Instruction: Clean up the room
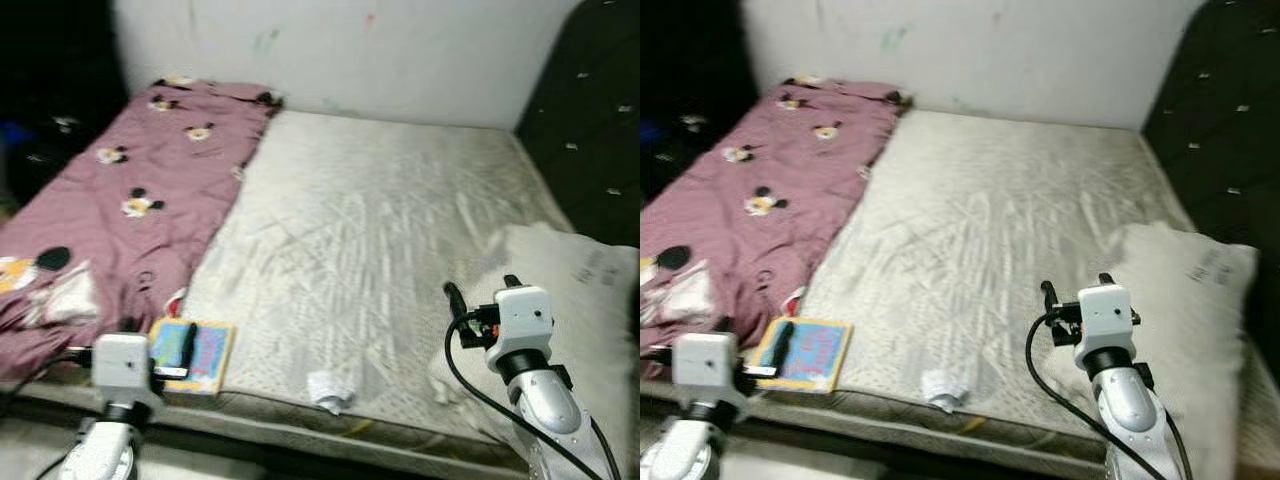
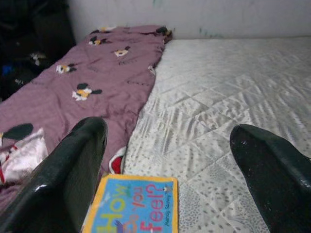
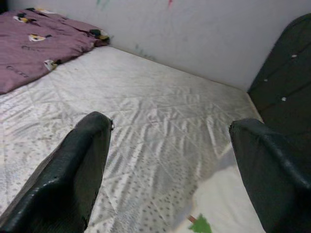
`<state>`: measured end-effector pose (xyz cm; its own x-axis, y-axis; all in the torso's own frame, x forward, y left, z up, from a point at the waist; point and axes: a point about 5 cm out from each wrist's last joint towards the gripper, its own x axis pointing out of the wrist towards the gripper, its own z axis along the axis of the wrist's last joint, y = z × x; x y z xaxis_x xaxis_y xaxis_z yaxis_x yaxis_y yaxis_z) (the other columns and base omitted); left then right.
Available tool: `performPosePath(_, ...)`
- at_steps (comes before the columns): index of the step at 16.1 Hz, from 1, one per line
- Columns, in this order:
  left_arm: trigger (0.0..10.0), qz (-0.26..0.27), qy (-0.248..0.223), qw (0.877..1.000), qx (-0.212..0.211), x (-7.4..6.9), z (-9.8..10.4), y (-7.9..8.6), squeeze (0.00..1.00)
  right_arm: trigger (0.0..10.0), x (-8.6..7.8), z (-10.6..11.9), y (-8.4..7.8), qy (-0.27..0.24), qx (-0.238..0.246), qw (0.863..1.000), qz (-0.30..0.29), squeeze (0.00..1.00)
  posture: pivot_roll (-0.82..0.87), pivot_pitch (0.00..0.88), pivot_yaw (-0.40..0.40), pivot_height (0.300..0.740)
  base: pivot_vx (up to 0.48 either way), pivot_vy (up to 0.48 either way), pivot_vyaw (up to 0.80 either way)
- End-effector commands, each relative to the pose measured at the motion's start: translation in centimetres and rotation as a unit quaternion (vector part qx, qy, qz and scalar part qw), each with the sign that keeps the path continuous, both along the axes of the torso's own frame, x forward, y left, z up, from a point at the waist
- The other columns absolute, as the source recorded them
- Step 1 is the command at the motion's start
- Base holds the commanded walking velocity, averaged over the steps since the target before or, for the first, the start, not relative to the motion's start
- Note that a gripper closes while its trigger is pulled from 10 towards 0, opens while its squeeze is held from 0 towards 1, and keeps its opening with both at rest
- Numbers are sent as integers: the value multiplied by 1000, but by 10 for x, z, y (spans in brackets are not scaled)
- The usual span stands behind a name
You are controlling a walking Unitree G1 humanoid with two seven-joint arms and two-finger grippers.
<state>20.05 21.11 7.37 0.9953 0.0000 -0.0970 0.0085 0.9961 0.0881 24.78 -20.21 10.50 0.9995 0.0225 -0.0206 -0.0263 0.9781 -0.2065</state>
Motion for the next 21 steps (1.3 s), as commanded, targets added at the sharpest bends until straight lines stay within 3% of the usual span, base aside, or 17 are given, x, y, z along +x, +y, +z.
performPosePath(1, 10000, 4, 0, 1000, 0, -3, 2, 4, 0, 10000, 1, 2, 5, -2, 7, 1000, 6, 0, 53, 0, -58, 740, 0, 0, 800)
performPosePath(5, 10000, 13, 2, 1000, 5, -1, 3, 4, 0, 10000, 4, 2, 11, -2, 26, 1000, 3, 0, 59, 0, -64, 740, 0, 0, 262)
performPosePath(12, 10000, 11, 12, 999, -36, 3, -1, -9, 0, 10000, 15, 0, 21, 0, 66, 998, -17, 0, 62, 0, -62, 740, 0, 0, 0)
performPosePath(16, 10000, 15, 15, 998, -64, 16, -3, -10, 0, 10000, 25, -6, 23, 8, 95, 995, -30, 0, 74, 0, -56, 740, 0, 0, 0)
performPosePath(17, 10000, -5, -2, 998, -58, 27, 10, -11, 0, 10000, 31, 3, 26, -5, 104, 994, -20, 0, 77, 0, -64, 740, 0, 0, 0)
performPosePath(19, 10000, -22, -20, 998, -62, 35, 26, -14, 0, 10000, 32, 16, 35, -18, 113, 993, 9, 0, 89, 0, -74, 740, 0, 0, 0)
performPosePath(21, 10000, -17, -7, 999, -50, 22, 18, -14, 0, 10000, 19, 14, 38, -13, 108, 994, 25, 0, 88, 0, -68, 740, 0, 0, 0)
